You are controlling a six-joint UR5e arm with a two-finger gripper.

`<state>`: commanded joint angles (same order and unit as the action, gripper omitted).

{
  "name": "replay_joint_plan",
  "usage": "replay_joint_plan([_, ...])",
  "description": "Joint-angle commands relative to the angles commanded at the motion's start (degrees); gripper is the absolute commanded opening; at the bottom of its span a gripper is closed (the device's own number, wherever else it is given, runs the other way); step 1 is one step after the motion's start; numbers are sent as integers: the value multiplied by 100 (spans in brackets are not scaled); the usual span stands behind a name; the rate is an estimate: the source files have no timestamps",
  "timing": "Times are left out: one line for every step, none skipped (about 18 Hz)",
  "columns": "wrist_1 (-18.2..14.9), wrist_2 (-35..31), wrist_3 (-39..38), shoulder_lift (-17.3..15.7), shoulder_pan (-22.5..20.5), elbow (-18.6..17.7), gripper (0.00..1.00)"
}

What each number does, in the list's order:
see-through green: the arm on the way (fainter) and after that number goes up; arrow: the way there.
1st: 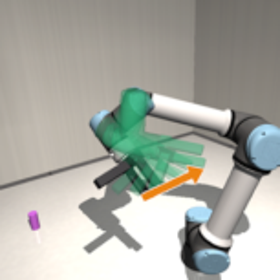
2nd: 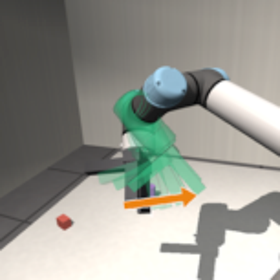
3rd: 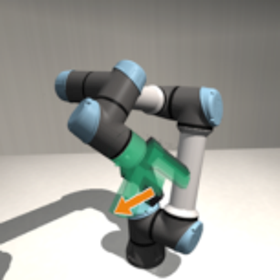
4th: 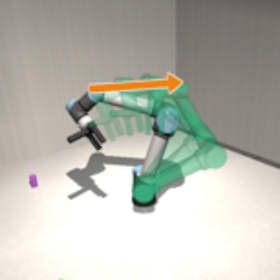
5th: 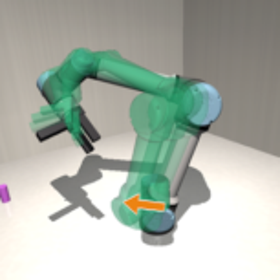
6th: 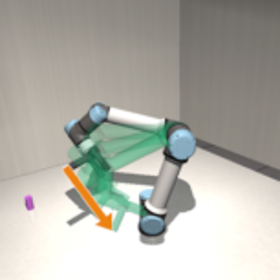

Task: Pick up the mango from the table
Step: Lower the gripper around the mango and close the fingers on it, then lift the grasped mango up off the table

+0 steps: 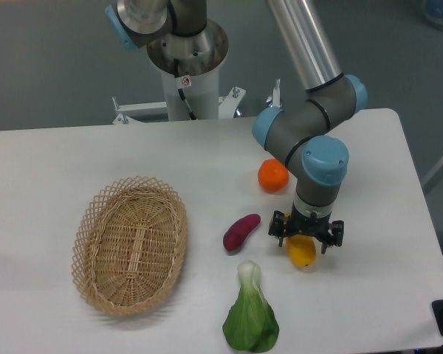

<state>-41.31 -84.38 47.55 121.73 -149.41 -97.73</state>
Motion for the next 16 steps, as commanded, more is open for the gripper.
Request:
replay_joint_plan([0, 0, 9, 0, 0, 0, 70])
replay_joint_plan([0, 0, 9, -9, 0, 0, 64])
replay_joint_plan([0, 0, 35, -9, 0, 0, 61])
replay_joint_plan([0, 0, 44, -26, 0, 0, 60])
replay_joint_plan([0, 0, 53, -35, 0, 9, 58])
replay_joint_plan([0, 9, 62, -44, 0, 26, 58])
replay_joint_plan([-9, 0, 62, -61, 0, 18, 56])
replay_joint_plan([-9, 0, 62, -79, -9, 9, 55])
replay_joint_plan([-9, 9, 70, -123, -17, 9, 52])
replay_joint_plan([-9, 9, 88, -167, -35, 9, 51])
replay_joint_plan([-9, 9, 88, -184, -35, 26, 51])
replay_joint_plan([-9, 9, 88, -228, -35, 44, 51])
replay_joint_plan([-17, 9, 79, -272, -35, 61, 51])
replay_joint_plan([-35, 44, 53, -351, -61, 96, 51])
replay_joint_plan([-44, 61, 44, -456, -70, 149, 51])
replay_joint_plan([-53, 79, 27, -527, -88, 263, 50])
